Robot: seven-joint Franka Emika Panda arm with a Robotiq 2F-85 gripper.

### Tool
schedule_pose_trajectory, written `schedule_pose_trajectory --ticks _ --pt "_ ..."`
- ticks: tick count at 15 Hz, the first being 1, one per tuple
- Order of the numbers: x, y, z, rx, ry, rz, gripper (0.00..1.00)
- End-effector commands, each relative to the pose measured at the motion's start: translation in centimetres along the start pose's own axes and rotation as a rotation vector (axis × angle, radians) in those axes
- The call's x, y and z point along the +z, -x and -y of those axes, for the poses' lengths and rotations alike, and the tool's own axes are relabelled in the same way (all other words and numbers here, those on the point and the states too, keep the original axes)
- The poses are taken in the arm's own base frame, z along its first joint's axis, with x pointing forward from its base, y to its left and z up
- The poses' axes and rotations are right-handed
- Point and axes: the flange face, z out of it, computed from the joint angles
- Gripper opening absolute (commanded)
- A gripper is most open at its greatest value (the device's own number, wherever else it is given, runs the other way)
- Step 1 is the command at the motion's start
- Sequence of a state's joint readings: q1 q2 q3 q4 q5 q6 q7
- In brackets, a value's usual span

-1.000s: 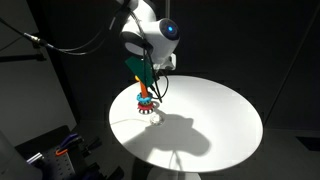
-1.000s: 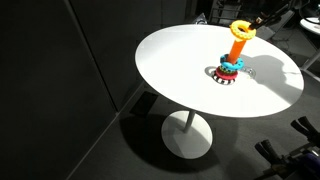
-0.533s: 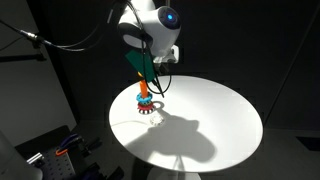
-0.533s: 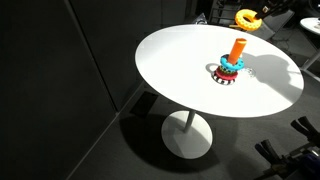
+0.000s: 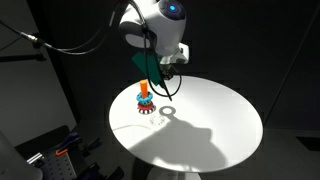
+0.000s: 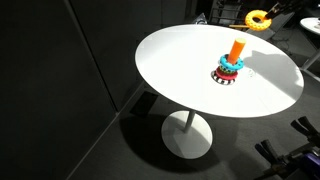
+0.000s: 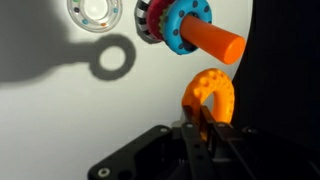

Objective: Put the orange ring on the table

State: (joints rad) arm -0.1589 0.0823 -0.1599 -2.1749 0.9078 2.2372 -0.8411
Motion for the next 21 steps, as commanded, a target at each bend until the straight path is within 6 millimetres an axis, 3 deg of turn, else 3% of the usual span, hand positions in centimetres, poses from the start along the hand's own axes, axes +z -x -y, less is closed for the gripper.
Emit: schedule_pose_trajectory --ticks 1,7,17,18,19,21 --pt "-2.1 0.1 -1.2 0.032 0.104 0.011 0.04" --pt "-2.6 1.0 -4.0 0.088 0.240 0.118 0.04" --pt "-1.0 2.0 -5.9 0.131 0.319 0.204 0.05" --pt "-0.9 2.0 -6.0 0.132 0.319 0.209 0.13" --pt "-0.7 2.1 -6.1 0.133 0.319 0.212 0.37" --pt "-0.6 2.1 -6.3 0.140 0.318 0.215 0.40"
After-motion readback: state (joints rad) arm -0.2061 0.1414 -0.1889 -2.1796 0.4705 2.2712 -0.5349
